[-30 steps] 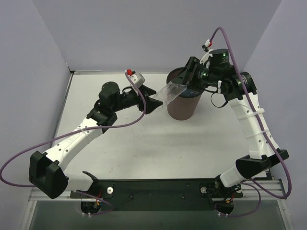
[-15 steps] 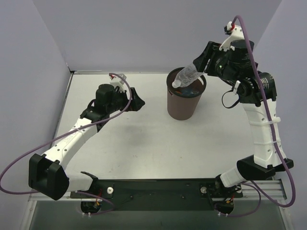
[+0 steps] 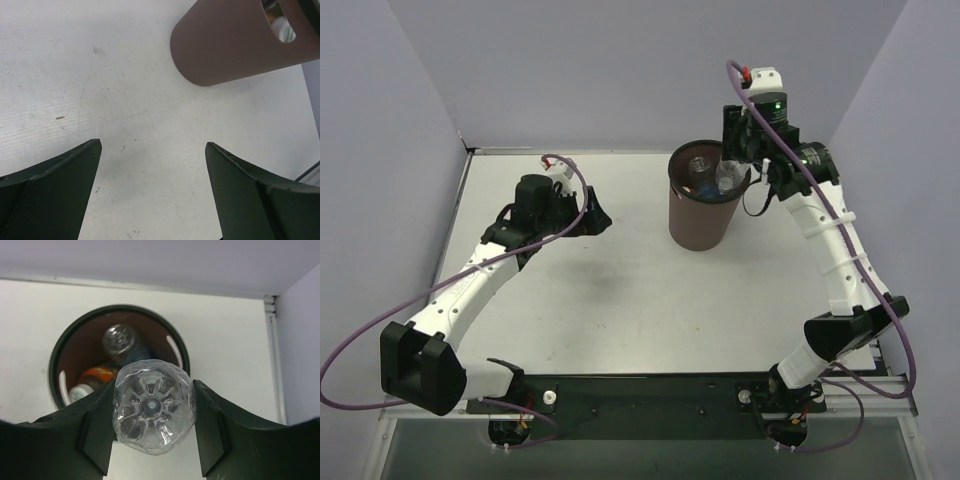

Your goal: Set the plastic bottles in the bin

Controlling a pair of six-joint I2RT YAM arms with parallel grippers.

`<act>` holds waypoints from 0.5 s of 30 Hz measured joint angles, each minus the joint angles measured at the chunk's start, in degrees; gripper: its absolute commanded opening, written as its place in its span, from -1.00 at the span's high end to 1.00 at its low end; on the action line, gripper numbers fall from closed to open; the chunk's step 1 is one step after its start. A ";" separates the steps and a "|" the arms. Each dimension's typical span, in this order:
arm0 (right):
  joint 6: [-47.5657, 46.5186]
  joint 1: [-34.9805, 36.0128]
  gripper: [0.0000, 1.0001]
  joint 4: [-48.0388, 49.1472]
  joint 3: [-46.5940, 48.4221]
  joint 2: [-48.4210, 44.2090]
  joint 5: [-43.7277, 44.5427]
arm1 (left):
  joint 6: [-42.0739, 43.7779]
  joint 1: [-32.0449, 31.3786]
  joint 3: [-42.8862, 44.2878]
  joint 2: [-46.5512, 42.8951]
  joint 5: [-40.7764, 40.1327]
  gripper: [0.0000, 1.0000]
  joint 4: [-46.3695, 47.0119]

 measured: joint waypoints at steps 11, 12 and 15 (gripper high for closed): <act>-1.86 0.09 0.27 21.64 -11.19 7.54 7.34 | -1.42 0.20 -0.92 -0.96 1.62 -0.91 -1.22; -1.11 0.04 0.30 20.70 -11.52 8.39 6.45 | -1.51 0.20 -1.22 -1.38 1.66 -0.91 -1.31; -0.81 0.17 0.34 21.29 -11.10 10.56 6.01 | -1.53 0.20 -2.56 -2.99 1.79 -0.91 -1.40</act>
